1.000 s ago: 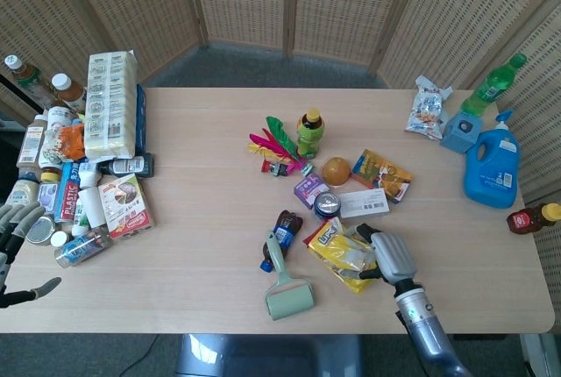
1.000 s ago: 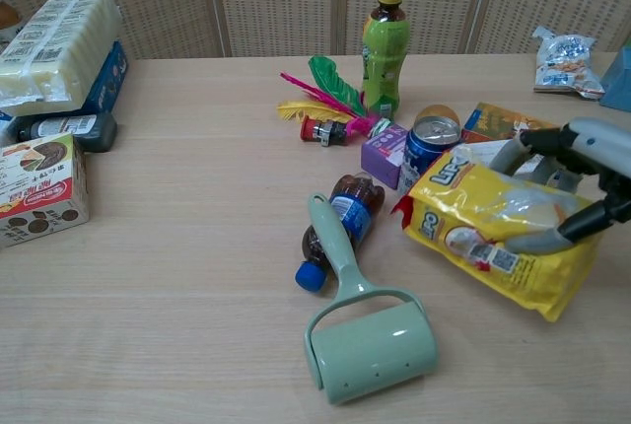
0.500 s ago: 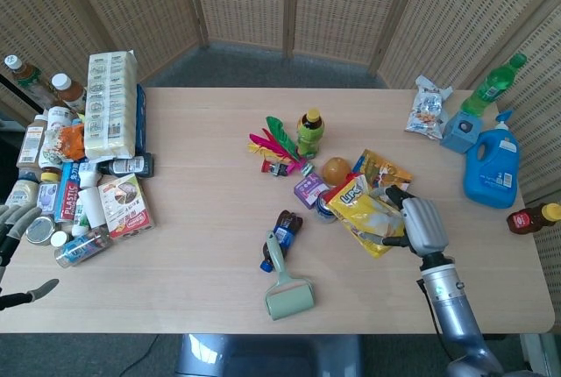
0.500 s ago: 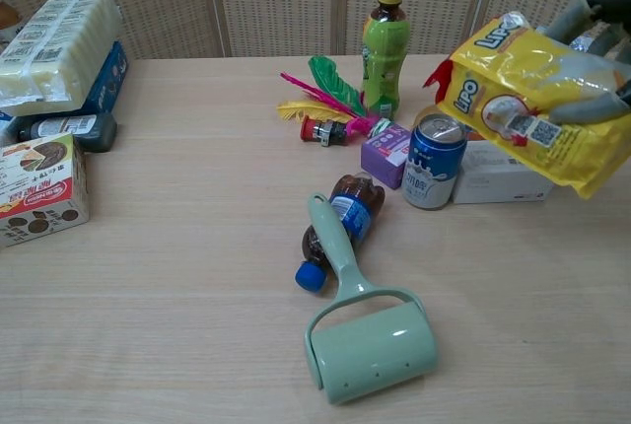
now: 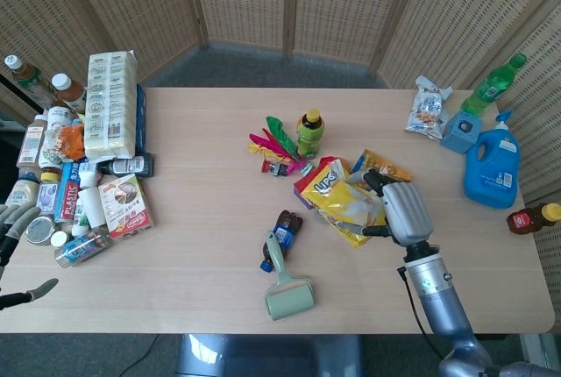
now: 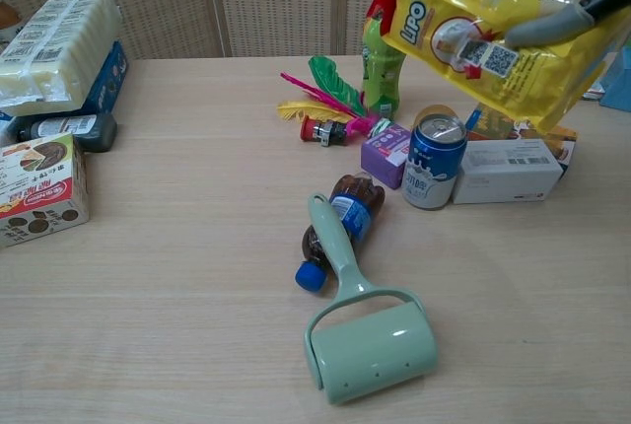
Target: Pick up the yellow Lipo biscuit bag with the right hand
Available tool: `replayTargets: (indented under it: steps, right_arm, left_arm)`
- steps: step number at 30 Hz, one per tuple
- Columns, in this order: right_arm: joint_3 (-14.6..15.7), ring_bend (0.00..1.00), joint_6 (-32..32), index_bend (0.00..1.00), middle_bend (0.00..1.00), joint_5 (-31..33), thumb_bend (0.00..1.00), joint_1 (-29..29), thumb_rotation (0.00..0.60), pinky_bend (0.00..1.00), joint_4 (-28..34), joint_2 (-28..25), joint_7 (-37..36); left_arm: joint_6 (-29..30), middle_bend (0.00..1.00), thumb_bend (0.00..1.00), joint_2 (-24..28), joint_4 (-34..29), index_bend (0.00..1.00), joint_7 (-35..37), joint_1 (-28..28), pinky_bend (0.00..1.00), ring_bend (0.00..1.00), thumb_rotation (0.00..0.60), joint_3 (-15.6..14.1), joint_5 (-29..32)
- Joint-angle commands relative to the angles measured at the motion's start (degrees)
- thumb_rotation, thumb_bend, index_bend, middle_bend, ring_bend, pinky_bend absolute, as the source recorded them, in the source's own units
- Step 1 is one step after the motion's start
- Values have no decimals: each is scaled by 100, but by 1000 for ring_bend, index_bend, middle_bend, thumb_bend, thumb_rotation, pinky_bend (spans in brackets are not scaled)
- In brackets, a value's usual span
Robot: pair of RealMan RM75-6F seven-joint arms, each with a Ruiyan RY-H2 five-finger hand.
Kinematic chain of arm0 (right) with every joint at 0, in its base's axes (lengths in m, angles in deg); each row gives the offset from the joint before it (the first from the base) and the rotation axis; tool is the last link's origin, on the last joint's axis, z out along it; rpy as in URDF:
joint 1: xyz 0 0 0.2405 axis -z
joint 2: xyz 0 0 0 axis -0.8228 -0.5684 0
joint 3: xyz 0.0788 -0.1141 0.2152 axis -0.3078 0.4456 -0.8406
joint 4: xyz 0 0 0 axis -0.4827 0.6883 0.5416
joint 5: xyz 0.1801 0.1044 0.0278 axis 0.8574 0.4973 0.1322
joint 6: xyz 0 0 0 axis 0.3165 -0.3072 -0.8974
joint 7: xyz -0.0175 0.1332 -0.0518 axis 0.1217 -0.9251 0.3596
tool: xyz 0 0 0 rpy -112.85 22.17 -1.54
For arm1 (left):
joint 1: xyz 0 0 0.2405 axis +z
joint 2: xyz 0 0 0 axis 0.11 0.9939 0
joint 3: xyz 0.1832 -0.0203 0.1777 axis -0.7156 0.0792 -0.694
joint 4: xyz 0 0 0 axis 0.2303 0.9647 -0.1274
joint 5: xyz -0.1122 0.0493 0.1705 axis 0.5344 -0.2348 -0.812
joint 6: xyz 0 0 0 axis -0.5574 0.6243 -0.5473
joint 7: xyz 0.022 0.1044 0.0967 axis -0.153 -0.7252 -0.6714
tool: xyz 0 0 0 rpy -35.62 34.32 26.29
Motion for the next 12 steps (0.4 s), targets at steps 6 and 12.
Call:
replayTargets:
  steps: [6, 12]
  right_arm:
    - [0, 513, 91, 482, 542, 55, 245, -86, 600, 723, 320, -65, 238]
    - [29, 513, 154, 482, 542, 82, 245, -100, 600, 723, 409, -87, 272]
  left_arm:
    - [25, 0, 0, 8, 8, 0, -1, 15, 0, 0, 600, -4, -10]
    - [88, 0, 0, 26, -6, 0, 28, 36, 0, 0, 600, -2, -41]
